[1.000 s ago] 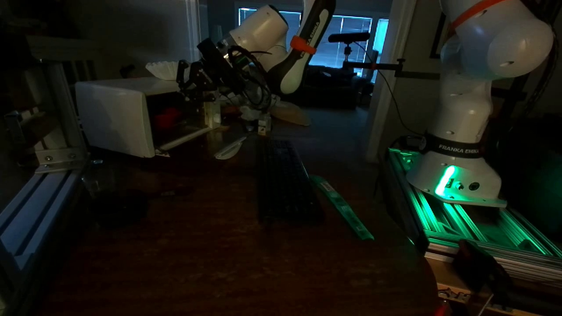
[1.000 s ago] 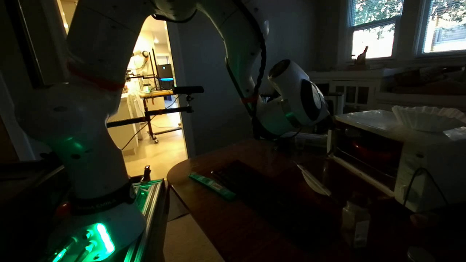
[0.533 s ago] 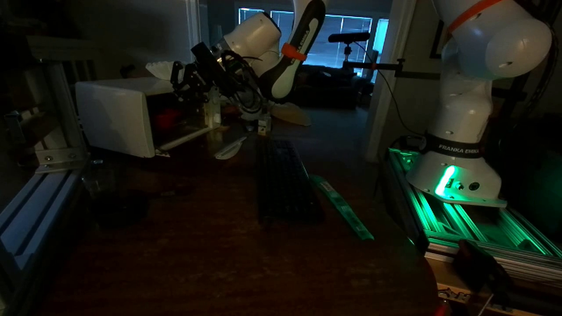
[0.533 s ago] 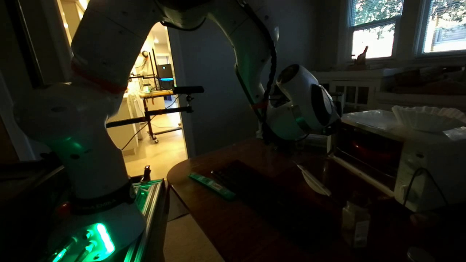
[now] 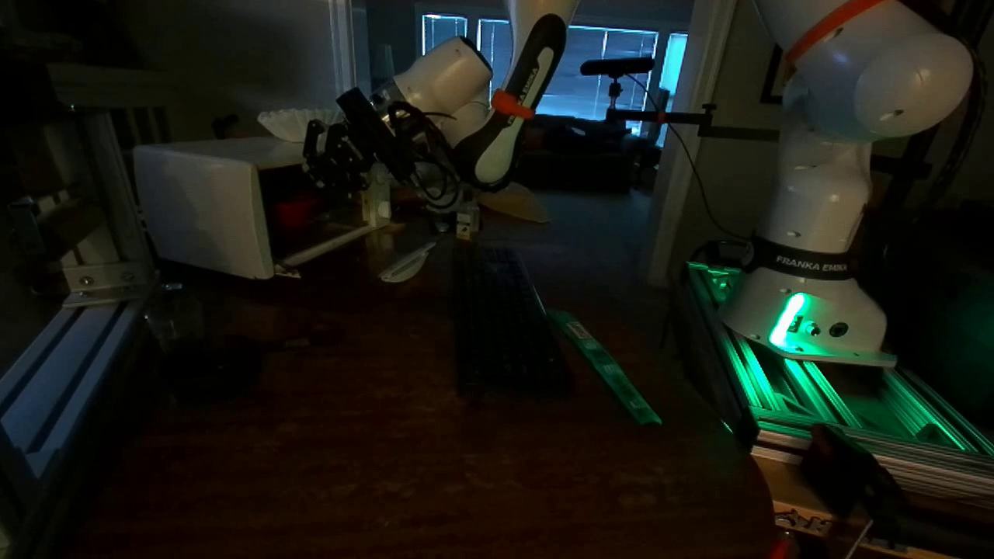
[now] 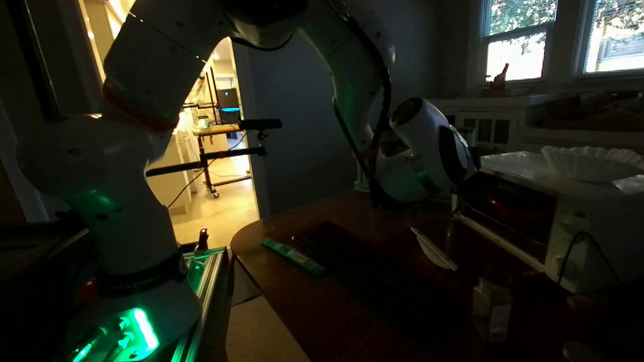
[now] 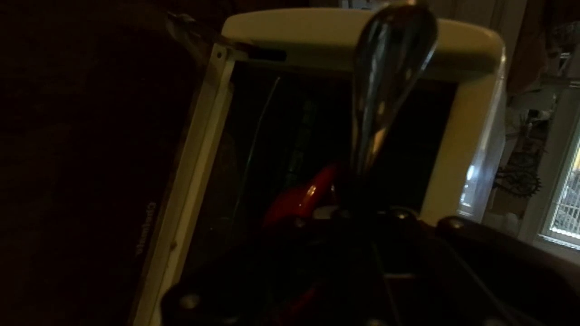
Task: Pick up the spoon and use it to move the red bowl in the microwave closer
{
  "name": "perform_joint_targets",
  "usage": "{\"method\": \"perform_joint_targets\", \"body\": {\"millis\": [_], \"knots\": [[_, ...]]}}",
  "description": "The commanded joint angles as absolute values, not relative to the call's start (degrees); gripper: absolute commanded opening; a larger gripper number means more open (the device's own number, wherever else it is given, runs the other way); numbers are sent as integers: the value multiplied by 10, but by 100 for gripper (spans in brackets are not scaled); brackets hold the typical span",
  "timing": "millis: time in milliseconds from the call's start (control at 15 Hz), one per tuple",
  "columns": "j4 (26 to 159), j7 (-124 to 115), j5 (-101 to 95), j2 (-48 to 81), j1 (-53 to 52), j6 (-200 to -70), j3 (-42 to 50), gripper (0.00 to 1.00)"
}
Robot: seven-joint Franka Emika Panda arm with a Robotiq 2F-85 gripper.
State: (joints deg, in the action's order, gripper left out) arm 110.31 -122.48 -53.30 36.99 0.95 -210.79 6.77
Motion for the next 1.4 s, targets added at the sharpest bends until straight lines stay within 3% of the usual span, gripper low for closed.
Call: {"method": "perform_joint_targets", "body": {"millis": [0, 1333], "knots": [[1085, -1236, -528, 390, 21, -2131, 57, 2], [1124, -1259, -529, 366, 25, -2157, 39, 2]]}}
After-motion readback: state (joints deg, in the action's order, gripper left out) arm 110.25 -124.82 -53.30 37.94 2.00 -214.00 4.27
